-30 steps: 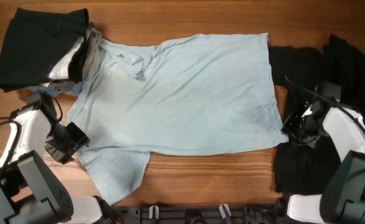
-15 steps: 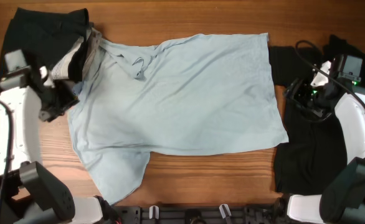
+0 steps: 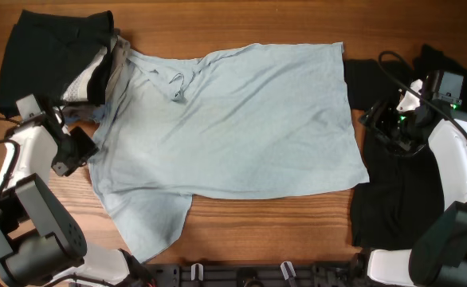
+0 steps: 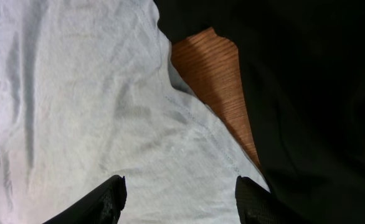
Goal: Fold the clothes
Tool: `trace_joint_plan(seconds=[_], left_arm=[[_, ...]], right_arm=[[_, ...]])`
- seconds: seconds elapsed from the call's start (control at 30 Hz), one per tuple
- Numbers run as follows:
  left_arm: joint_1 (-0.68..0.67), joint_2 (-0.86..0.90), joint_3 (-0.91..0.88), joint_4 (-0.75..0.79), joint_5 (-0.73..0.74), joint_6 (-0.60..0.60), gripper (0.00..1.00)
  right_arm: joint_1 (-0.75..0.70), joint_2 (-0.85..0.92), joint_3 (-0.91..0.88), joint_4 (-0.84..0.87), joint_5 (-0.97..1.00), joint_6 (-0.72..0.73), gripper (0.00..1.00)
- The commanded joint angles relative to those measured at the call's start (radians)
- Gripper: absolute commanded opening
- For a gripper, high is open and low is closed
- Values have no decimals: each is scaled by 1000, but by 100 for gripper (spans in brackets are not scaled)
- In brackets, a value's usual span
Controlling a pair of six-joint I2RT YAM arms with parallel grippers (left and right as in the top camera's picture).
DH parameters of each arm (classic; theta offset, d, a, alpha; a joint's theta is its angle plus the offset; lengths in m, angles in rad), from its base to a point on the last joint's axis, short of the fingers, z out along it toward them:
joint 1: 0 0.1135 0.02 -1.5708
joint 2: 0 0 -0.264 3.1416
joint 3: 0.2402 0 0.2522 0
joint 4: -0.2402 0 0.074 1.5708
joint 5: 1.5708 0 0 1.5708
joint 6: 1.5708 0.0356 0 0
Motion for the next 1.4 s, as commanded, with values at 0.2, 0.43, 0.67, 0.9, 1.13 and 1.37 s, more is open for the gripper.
trace_joint_plan(seconds=[0.2, 0.43, 0.67, 0.9, 1.13, 1.37], left_arm=[[-2, 5, -139, 154, 36, 88, 39], [-2, 4, -196, 237, 36, 92, 9], [-2, -25, -194, 208, 38, 91, 4], [-2, -167, -190, 176, 40, 82, 4], [-2, -169, -190, 173, 40, 64, 4], [-2, -169, -190, 174, 40, 65, 4]], right_arm=[[-4, -17, 14, 0, -18, 7, 60], [-4, -17, 14, 2, 5, 5, 60], [-4, -5, 5, -24, 114, 5, 59], [1, 93, -110, 69, 126, -78, 40], [63, 205, -127, 250, 16, -207, 47], [66, 209, -128, 360, 13, -265, 47]])
